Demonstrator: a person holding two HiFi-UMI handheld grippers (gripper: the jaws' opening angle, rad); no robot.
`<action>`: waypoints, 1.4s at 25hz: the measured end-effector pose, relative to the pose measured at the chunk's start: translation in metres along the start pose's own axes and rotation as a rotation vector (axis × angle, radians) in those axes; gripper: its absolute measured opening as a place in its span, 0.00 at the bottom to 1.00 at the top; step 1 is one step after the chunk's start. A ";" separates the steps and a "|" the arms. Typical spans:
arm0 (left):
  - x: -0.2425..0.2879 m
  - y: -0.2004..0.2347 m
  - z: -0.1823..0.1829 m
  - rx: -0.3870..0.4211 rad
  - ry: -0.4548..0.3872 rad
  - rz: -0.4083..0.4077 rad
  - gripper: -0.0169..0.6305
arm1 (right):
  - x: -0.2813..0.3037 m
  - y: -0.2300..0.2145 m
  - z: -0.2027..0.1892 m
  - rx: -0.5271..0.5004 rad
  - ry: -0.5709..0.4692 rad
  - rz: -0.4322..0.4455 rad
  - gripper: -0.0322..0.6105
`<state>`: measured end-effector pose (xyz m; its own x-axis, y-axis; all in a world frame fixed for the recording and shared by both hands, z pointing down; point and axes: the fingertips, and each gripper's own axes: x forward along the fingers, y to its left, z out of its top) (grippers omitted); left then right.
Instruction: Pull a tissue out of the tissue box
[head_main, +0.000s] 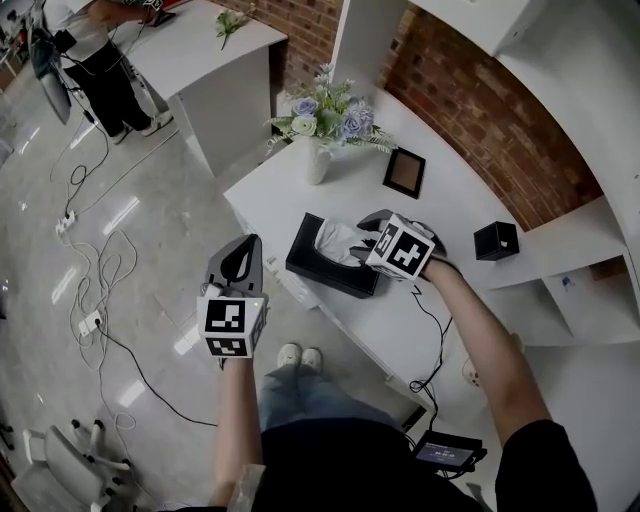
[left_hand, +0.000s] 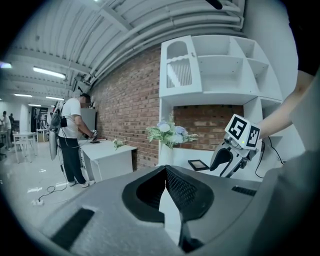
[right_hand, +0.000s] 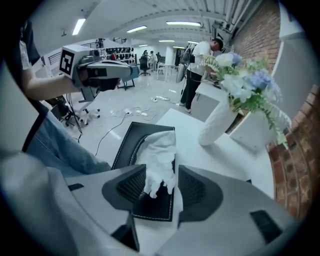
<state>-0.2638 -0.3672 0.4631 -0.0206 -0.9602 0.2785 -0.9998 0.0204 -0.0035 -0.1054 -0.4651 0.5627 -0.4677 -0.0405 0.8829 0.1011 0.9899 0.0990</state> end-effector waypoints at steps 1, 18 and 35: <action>-0.001 0.001 -0.001 -0.002 0.003 0.003 0.04 | 0.003 0.001 -0.003 0.002 0.014 0.005 0.36; -0.004 0.007 -0.007 -0.013 0.014 0.014 0.04 | 0.018 0.010 -0.002 -0.074 0.047 -0.012 0.05; -0.002 0.002 0.002 -0.004 -0.003 -0.016 0.04 | -0.045 -0.037 0.024 0.045 -0.098 -0.178 0.05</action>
<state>-0.2653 -0.3654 0.4604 -0.0050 -0.9614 0.2751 -1.0000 0.0066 0.0048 -0.1086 -0.4965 0.5081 -0.5581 -0.2042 0.8043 -0.0288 0.9734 0.2272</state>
